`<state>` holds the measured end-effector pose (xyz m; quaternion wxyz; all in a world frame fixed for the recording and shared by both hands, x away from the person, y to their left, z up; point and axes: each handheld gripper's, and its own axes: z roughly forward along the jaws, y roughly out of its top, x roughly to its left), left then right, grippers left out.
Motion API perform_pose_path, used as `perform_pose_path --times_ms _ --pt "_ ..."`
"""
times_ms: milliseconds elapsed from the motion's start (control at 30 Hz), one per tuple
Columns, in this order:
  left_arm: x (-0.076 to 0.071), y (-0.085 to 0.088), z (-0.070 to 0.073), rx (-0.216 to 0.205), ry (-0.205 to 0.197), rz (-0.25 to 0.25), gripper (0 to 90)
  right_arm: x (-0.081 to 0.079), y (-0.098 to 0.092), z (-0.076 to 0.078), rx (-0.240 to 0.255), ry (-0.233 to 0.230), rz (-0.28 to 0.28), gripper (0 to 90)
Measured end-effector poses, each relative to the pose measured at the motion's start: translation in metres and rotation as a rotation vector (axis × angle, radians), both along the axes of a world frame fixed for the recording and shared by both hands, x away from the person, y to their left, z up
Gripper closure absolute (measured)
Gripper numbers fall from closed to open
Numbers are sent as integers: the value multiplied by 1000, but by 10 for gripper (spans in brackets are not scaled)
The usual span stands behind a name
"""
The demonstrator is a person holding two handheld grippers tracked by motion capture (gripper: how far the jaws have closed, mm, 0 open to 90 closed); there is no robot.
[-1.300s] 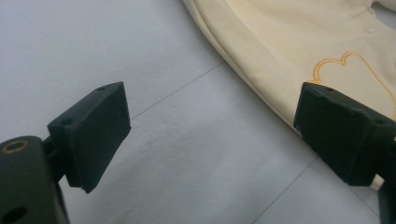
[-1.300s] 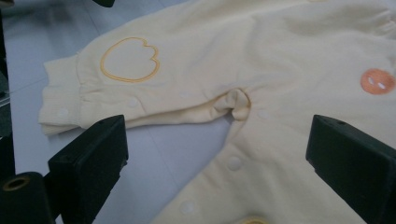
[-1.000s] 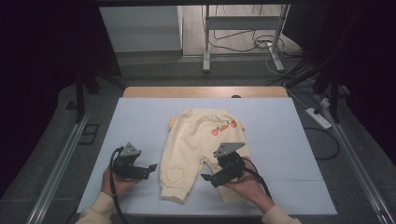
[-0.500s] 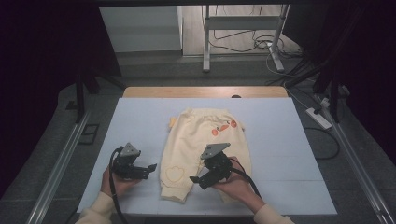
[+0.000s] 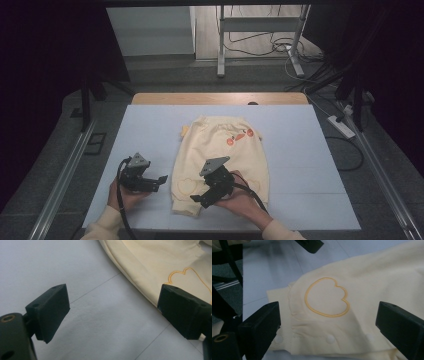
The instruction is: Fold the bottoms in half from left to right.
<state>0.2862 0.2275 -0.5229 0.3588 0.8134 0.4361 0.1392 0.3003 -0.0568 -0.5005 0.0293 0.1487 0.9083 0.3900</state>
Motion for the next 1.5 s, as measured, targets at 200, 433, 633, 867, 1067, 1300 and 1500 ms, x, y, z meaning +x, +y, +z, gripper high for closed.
perform_pose_path --times_ms 200,433,633,867,1067,1300,1500 --pt "0 0 0 0 0 0 104 -7 13 -3 -9 5 41 68" --pt "0 0 0 2 1 2 104 -14 27 -8 -23 19 83 94" --pt "0 0 -1 5 2 0 104 -19 38 -13 -39 24 113 94" --pt "0 1 -1 4 2 0 104 -26 51 -18 -66 20 147 97" --pt "0 2 -1 5 3 1 104 -31 59 -22 -79 10 171 120" --pt "0 2 -1 4 1 1 104 -32 65 -28 -111 33 189 149" --pt "0 3 -1 7 2 3 103 -38 68 -30 -144 -23 180 222"
